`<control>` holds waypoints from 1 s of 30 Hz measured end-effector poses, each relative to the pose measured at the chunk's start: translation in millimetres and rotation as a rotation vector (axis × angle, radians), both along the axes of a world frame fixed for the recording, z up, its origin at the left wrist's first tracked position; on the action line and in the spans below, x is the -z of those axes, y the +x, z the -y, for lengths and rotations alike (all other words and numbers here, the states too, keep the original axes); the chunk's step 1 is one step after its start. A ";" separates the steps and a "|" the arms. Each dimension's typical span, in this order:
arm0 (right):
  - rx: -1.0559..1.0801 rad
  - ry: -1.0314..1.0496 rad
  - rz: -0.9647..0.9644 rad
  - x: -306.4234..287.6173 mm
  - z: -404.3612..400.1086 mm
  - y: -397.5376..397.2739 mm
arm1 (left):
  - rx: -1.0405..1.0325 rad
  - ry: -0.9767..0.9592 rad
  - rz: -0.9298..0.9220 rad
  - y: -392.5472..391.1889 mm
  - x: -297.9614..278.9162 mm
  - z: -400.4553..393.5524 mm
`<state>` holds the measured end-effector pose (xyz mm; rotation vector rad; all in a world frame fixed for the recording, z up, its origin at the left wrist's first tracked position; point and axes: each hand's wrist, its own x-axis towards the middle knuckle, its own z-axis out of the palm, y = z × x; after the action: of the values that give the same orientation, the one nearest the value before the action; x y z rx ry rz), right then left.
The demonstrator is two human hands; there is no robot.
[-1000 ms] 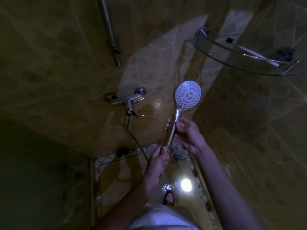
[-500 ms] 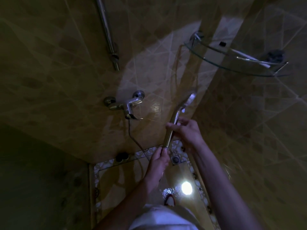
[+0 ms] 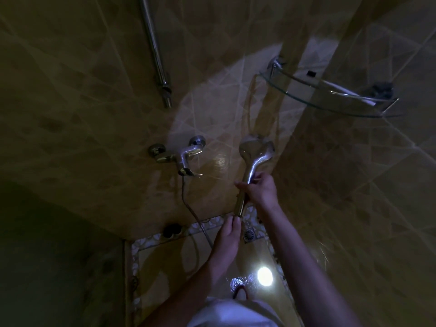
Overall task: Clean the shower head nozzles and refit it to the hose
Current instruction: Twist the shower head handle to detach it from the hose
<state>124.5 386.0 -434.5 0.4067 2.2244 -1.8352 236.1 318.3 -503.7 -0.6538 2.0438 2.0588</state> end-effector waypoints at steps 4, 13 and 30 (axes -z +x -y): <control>-0.043 -0.095 0.002 -4.9 -6.1 0.1 | -0.013 0.066 -0.007 -1.5 -4.7 0.5; -0.098 -0.724 0.165 0.1 -16.6 4.1 | -0.007 0.187 -0.079 -0.1 -25.5 1.1; -0.111 -0.923 0.192 3.8 -11.8 2.3 | -0.034 0.230 -0.087 -2.5 -31.0 8.3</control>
<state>126.8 397.8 -438.3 0.2427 1.0621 -2.3624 233.6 309.9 -472.7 -0.5710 1.8095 2.3342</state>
